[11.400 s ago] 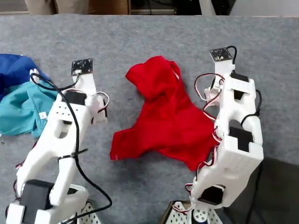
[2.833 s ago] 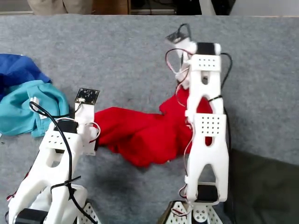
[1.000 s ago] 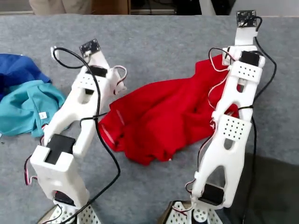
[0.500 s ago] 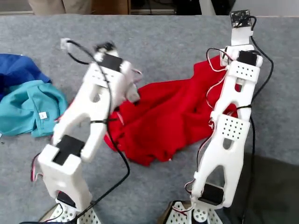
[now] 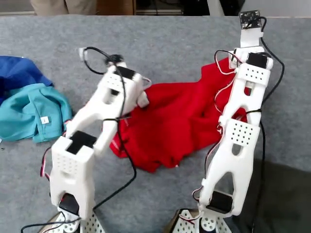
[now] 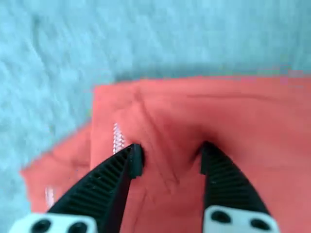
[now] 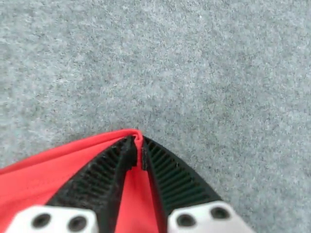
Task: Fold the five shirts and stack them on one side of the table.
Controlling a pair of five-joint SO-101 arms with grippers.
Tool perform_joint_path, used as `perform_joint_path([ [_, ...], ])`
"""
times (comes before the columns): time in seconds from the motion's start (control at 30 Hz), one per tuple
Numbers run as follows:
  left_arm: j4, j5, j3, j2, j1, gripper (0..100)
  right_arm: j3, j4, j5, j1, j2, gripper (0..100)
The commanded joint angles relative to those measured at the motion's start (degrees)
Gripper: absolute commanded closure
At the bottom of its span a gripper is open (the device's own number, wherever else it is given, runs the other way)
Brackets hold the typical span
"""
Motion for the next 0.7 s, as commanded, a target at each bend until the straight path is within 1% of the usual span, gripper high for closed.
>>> perform_joint_path([
  [0.0,-5.19,1.58,-0.70,-0.75,-4.13,88,-3.30,0.35,0.35,-0.84,-0.40,99.4],
  [0.07,-7.47,1.41,-1.05,-0.75,-5.80,96,-3.30,0.35,0.35,-0.84,-0.40,99.4],
  [0.1,-8.09,1.32,-1.85,-0.75,-6.51,99,-3.30,0.35,0.35,-0.84,-0.40,99.4],
  [0.17,-8.44,1.58,-3.69,-0.48,-7.65,97,-3.30,0.35,0.35,-0.84,-0.40,99.4],
  [0.27,-8.79,1.58,-7.38,-0.13,-8.79,98,-3.30,0.35,0.35,-0.84,-0.40,99.4],
  [0.4,-8.88,1.58,-11.16,-0.04,-8.53,98,-3.30,0.35,0.35,-0.84,-0.40,99.4],
  [0.6,-16.44,1.58,-10.73,-0.04,-8.79,98,-3.30,0.35,0.35,-0.84,-0.40,99.4],
  [0.67,-16.53,1.58,-11.25,-0.04,-8.79,98,-3.30,0.35,0.35,-0.84,-0.40,99.4],
])
